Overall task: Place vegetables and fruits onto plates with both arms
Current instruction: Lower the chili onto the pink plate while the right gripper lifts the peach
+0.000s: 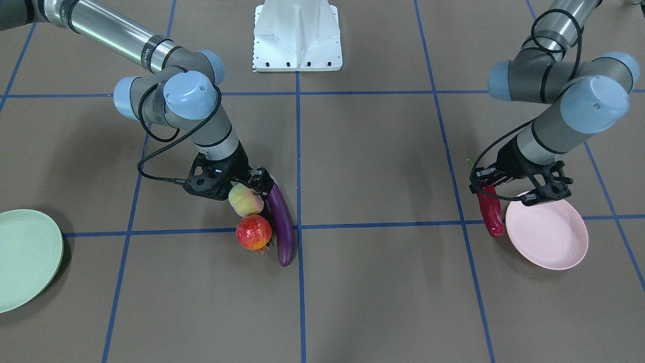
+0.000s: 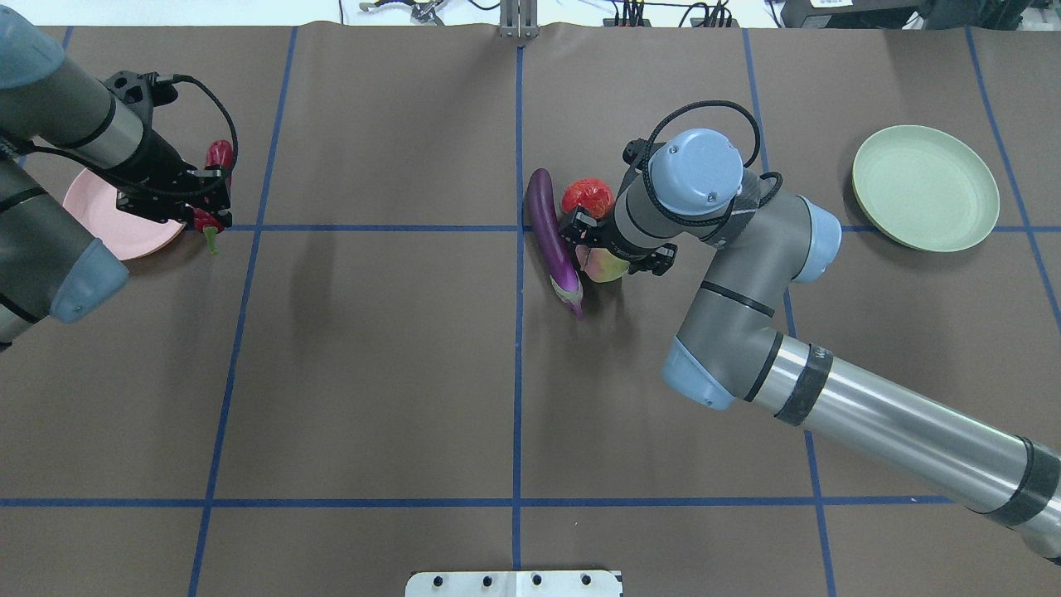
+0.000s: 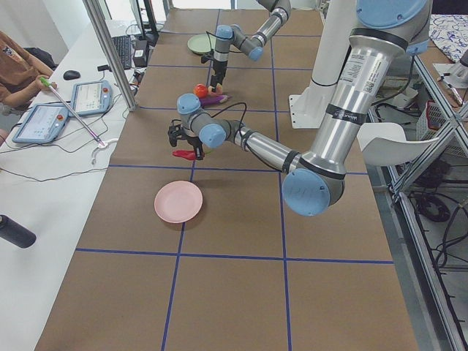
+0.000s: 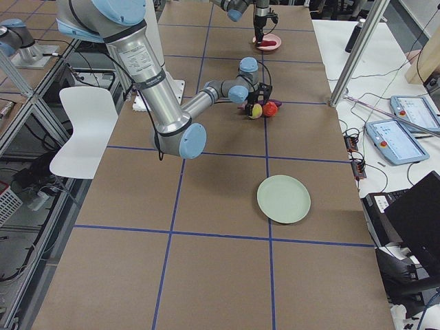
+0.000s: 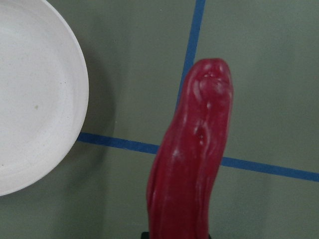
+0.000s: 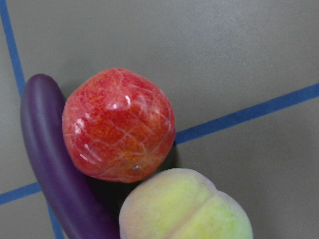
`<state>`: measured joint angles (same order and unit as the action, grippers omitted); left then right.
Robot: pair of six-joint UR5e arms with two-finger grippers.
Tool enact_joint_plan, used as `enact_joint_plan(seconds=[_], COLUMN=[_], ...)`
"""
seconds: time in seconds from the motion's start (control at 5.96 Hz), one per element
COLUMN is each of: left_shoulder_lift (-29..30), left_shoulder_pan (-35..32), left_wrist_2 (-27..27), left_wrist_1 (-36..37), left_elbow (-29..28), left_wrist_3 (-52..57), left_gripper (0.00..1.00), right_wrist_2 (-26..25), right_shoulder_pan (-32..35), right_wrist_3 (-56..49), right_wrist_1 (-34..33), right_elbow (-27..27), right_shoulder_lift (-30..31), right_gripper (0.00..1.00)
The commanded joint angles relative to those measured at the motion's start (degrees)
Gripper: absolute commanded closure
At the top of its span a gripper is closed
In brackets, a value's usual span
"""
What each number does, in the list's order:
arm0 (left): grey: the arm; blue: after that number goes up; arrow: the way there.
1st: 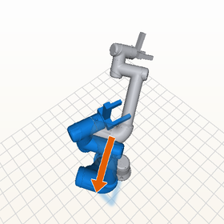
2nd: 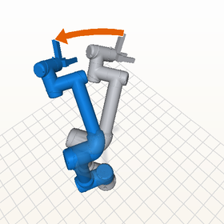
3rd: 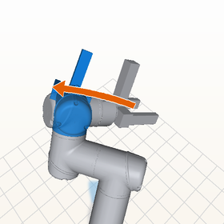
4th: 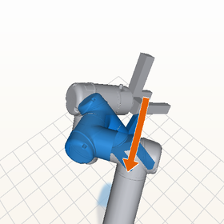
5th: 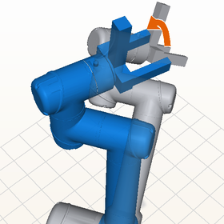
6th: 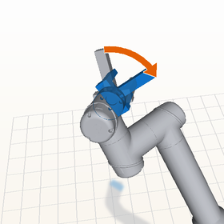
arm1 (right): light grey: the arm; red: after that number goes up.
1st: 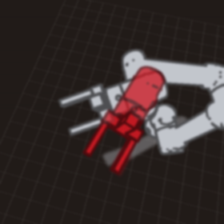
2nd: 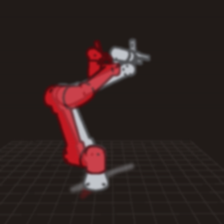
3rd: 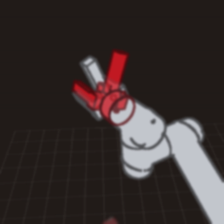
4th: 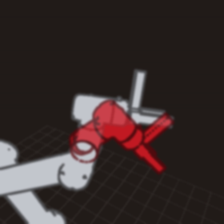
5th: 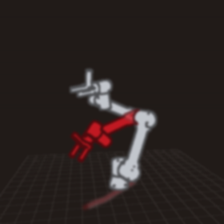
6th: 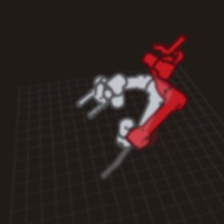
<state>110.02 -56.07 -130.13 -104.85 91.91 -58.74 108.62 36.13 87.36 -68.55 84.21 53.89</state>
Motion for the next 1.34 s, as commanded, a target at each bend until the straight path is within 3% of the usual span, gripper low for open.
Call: enact_joint_plan(seconds=[0.0, 0.17, 0.34, 0.84, 1.17], left_shoulder_lift=[0.11, 0.11, -0.06, -5.94, 1.38], left_shoulder_pan=[0.0, -0.09, -2.0, -11.75, -11.34], left_wrist_2=[-0.04, -0.04, -0.3, -1.36, -1.27], left_wrist_1=[0.0, 0.09, 0.26, 0.18, -0.35], left_elbow=[0.03, 0.46, 0.55, -6.36, -20.91], left_wrist_3=[-0.06, 0.03, 0.81, 25.53, 24.64], left_gripper=[1.0, 1.0, 1.0, 1.0, 0.96], right_wrist_2=[0.01, 0.01, 0.62, 13.69, 15.92], right_shoulder_pan=[-0.01, -0.01, 0.95, 13.05, 19.56], right_wrist_3=[0.0, 0.17, -0.17, -5.67, -12.61], right_wrist_1=[0.0, 0.0, 0.09, -0.61, -1.05], right_elbow=[-0.62, -0.45, 0.33, 6.64, 6.32], right_shoulder_lift=[-0.1, -0.01, -0.01, 6.11, 10.16], right_gripper=[0.39, 0.76, 1.0, 1.0, 1.0])
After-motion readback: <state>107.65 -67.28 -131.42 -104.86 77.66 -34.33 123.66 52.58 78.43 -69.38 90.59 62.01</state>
